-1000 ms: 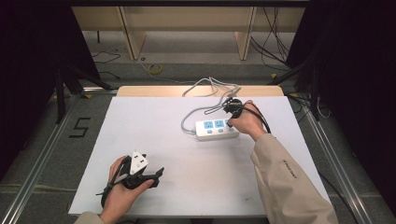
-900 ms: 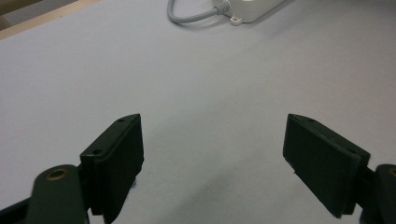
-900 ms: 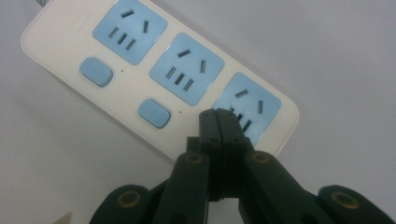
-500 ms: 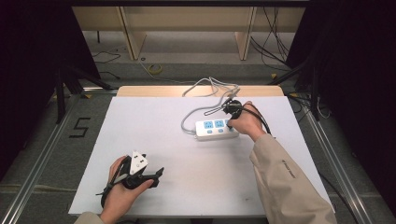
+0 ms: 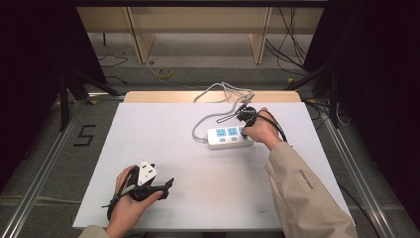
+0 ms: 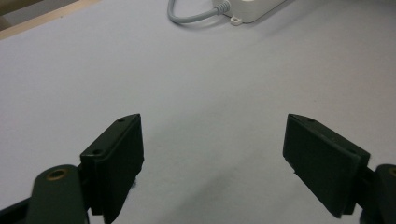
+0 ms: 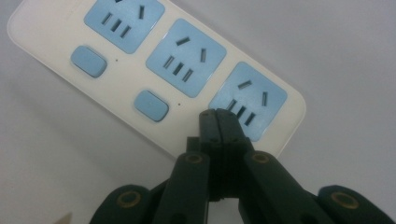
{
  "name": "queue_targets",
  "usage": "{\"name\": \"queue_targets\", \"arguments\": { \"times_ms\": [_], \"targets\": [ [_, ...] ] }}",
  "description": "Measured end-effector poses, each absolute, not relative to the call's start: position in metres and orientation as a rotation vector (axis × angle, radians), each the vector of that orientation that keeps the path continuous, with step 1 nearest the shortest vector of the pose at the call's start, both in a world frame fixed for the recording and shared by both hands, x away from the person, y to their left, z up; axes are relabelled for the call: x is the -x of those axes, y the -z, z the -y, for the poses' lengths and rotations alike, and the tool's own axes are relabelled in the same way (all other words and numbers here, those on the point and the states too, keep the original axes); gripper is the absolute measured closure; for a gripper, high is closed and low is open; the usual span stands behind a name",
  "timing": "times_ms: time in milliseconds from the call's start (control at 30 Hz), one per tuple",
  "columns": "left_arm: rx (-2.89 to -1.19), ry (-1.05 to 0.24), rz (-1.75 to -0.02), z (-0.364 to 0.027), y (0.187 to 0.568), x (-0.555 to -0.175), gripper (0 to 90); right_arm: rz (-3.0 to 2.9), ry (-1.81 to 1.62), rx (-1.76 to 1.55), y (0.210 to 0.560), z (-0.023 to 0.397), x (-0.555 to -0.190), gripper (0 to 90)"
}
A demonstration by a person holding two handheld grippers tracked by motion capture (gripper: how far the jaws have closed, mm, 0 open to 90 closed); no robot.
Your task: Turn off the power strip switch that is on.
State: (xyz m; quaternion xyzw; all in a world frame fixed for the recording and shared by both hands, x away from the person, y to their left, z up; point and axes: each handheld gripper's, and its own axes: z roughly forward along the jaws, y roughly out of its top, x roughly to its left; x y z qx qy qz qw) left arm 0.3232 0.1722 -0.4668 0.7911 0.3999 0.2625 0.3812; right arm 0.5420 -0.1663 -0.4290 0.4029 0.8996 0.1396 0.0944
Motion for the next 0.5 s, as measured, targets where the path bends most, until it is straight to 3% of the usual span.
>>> {"name": "queue_targets", "arguments": {
  "times_ms": [500],
  "targets": [
    [-2.018,-0.673,-1.023,-0.1727,0.4667,-0.3228,20.0,-2.661,-0.413,-1.183,0.4309,0.1602,-0.5393,90.0]
  ]
}}
